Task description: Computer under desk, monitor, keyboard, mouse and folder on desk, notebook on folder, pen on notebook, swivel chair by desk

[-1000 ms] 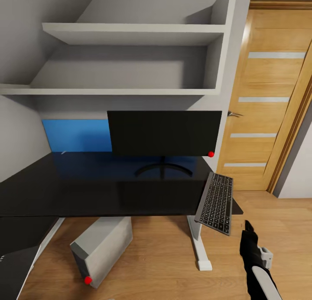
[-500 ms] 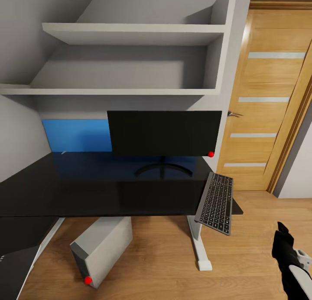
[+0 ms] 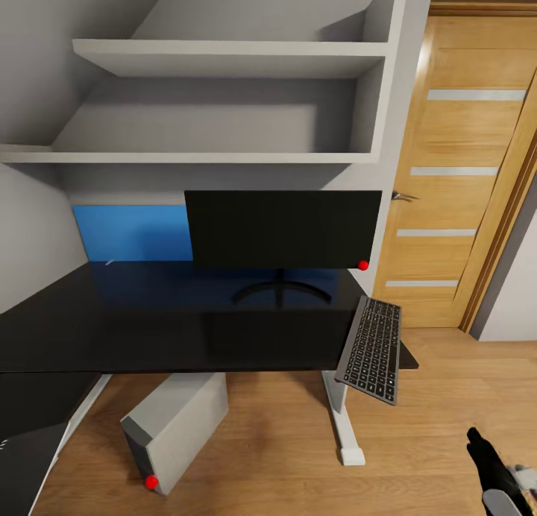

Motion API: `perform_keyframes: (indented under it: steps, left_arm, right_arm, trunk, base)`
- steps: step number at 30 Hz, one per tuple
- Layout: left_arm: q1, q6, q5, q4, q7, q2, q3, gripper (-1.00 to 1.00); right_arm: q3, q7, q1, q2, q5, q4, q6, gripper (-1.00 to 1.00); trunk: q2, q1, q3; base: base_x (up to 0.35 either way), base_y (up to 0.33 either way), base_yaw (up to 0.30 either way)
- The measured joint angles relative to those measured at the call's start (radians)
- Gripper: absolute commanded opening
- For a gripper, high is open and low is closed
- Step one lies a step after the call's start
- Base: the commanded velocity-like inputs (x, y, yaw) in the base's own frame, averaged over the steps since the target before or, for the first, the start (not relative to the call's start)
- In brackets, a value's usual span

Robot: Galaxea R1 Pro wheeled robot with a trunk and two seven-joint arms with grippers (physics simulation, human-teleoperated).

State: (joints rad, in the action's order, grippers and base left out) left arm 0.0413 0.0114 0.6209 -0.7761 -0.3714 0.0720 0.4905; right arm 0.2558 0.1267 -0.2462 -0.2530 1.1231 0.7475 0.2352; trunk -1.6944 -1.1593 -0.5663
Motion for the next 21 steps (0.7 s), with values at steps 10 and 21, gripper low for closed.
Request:
perform_keyframes:
  steps: [10, 21]
  left_arm:
    - [0.000, 0.000, -0.002, 0.000, 0.000, 0.000, 0.000, 1.00]
    - [0.000, 0.000, -0.002, 0.000, 0.000, 0.000, 0.001, 1.00]
  right_arm:
    - [-0.018, 0.002, 0.000, 0.120, -0.389, -0.345, 0.258, 1.00]
    - [-0.050, 0.002, 0.000, 0.200, -0.719, -0.476, 0.294, 1.00]
  trunk:
    - [0.000, 0.000, 0.000]
    - [0.000, 0.000, 0.000]
  base:
    - [0.000, 0.000, 0.000]
    - [0.000, 0.000, 0.000]
